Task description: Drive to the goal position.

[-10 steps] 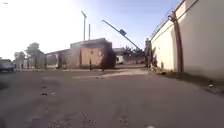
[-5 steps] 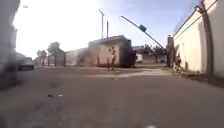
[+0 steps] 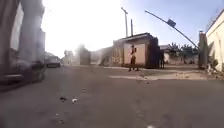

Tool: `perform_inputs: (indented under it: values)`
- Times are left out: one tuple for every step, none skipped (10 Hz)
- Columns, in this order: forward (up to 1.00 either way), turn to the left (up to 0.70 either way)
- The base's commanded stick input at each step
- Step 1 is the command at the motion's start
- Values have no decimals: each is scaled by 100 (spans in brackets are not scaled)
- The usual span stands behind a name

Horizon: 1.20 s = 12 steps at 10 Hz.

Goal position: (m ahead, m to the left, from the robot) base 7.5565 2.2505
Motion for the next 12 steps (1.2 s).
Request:
perform_inputs:
  values:
    - [0, 6]
    - [0, 0]
    - [0, 0]
    - [0, 0]
    - [77, 0]
    - [100, 0]
    - [100, 0]
    - [100, 0]
    - [100, 0]
    - [100, 0]
    - [100, 0]
    - [100, 0]
